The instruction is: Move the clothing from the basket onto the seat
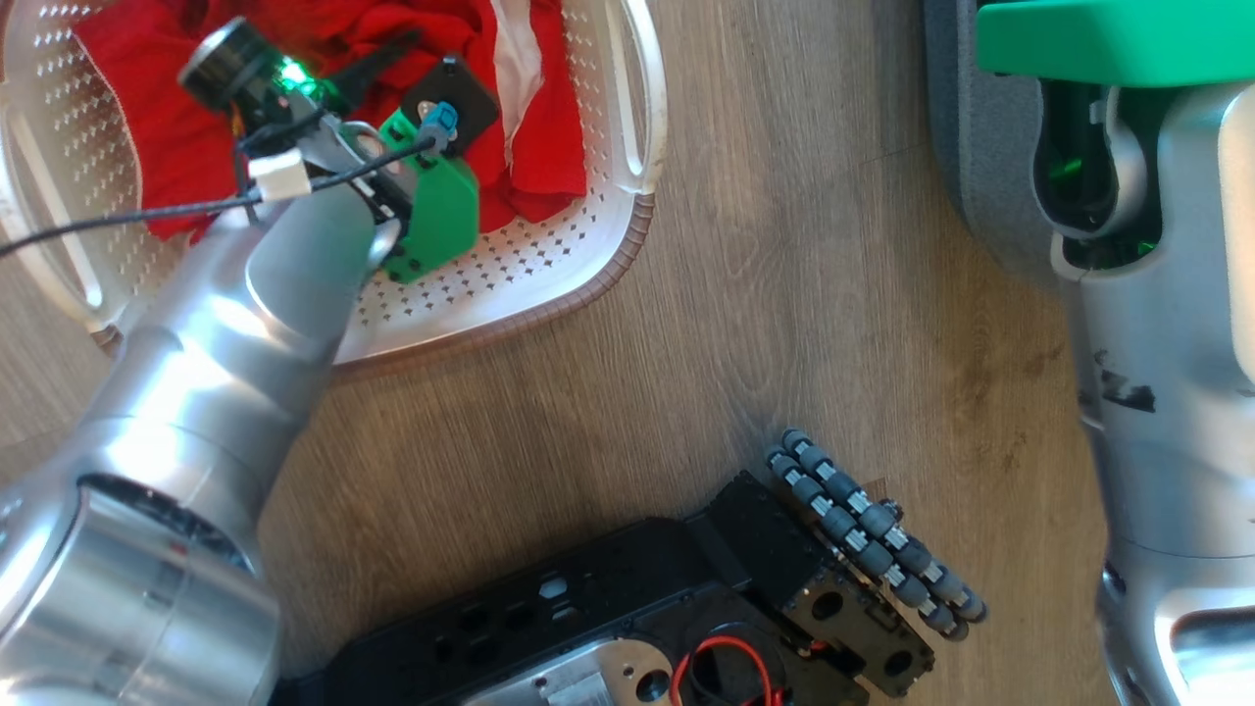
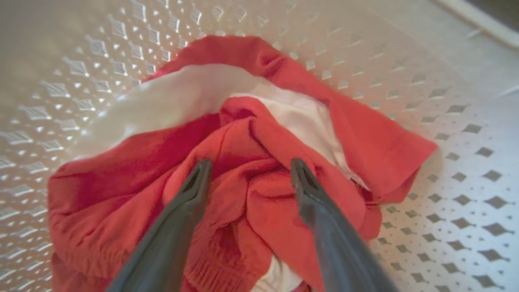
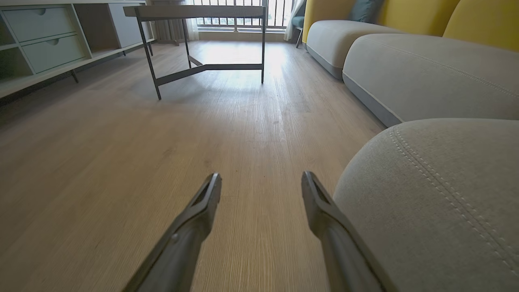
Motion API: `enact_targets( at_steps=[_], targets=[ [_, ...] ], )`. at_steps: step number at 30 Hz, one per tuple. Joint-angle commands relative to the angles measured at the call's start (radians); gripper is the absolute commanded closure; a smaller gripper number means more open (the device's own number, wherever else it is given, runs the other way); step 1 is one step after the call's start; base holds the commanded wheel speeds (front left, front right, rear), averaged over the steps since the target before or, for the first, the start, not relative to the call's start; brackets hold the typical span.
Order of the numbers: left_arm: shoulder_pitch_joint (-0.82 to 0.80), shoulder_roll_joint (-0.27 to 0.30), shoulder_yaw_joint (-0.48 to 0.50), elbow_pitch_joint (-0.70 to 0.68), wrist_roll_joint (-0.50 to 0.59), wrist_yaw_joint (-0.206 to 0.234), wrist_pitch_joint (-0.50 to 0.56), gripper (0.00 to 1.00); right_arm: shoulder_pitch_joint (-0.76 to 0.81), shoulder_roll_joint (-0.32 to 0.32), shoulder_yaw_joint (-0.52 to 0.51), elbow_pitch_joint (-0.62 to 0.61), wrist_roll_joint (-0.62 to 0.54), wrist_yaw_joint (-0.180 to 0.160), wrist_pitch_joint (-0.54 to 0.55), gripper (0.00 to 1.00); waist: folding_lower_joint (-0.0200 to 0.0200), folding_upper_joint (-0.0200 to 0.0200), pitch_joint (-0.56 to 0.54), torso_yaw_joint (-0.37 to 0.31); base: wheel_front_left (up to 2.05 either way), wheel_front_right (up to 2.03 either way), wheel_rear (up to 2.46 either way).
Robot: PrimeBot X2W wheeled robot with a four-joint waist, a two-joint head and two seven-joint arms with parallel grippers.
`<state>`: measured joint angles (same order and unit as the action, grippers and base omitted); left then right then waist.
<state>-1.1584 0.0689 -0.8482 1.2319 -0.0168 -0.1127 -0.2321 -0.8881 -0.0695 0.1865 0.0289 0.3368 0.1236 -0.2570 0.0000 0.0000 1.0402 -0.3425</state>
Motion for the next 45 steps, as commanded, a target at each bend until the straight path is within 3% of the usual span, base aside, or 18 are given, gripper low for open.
enact_targets(
  at_steps=[1, 6, 13, 14, 16, 26, 38, 45],
  targets=[
    [-0.01, 0.015, -0.008, 0.002, 0.017, 0.016, 0.012, 0.0, 0.038, 0.015, -0.002, -0.032, 0.006, 0.007, -0.005, 0.0, 0.0, 0.0, 0.001, -0.001, 0.0, 0.0, 0.0],
    [-0.04, 0.023, -0.05, 0.031, 0.056, 0.056, 0.07, 0.0, 0.047, 0.018, -0.005, -0.032, 0.009, 0.007, -0.005, 0.0, 0.0, 0.0, 0.003, -0.003, 0.0, 0.0, 0.0],
    [-0.055, 0.023, -0.096, 0.049, 0.083, 0.054, 0.174, 0.0, 0.052, 0.019, -0.007, -0.036, 0.02, 0.007, -0.005, 0.0, 0.0, 0.0, 0.005, -0.003, 0.0, 0.0, 0.0],
    [-0.055, 0.022, -0.098, 0.05, 0.081, 0.052, 0.189, 0.14, 0.053, 0.019, -0.008, -0.036, 0.021, 0.007, -0.005, 0.0, 0.0, 0.0, 0.005, -0.003, 0.0, 0.0, 0.0],
    [-0.054, 0.021, -0.091, 0.052, 0.068, 0.052, 0.198, 1.0, 0.052, 0.019, -0.008, -0.036, 0.024, 0.007, -0.005, 0.0, 0.0, 0.0, 0.005, -0.003, 0.0, 0.0, 0.0],
    [-0.023, 0.012, -0.055, 0.055, 0.001, 0.072, 0.172, 1.0, 0.04, 0.019, -0.007, -0.033, 0.029, 0.007, -0.005, 0.0, 0.0, 0.0, -0.016, -0.003, 0.0, 0.0, 0.0],
    [0.05, -0.014, -0.013, 0.032, -0.092, 0.084, 0.051, 1.0, 0.086, -0.002, -0.033, 0.003, -0.004, 0.007, -0.005, 0.0, 0.0, 0.0, -0.138, 0.058, 0.0, 0.0, 0.0],
    [0.115, -0.018, 0.003, -0.055, -0.179, 0.082, 0.002, 1.0, 0.141, -0.04, -0.005, 0.046, -0.017, 0.007, -0.005, 0.0, 0.0, 0.0, -0.247, 0.106, 0.0, 0.0, 0.0]
  ],
)
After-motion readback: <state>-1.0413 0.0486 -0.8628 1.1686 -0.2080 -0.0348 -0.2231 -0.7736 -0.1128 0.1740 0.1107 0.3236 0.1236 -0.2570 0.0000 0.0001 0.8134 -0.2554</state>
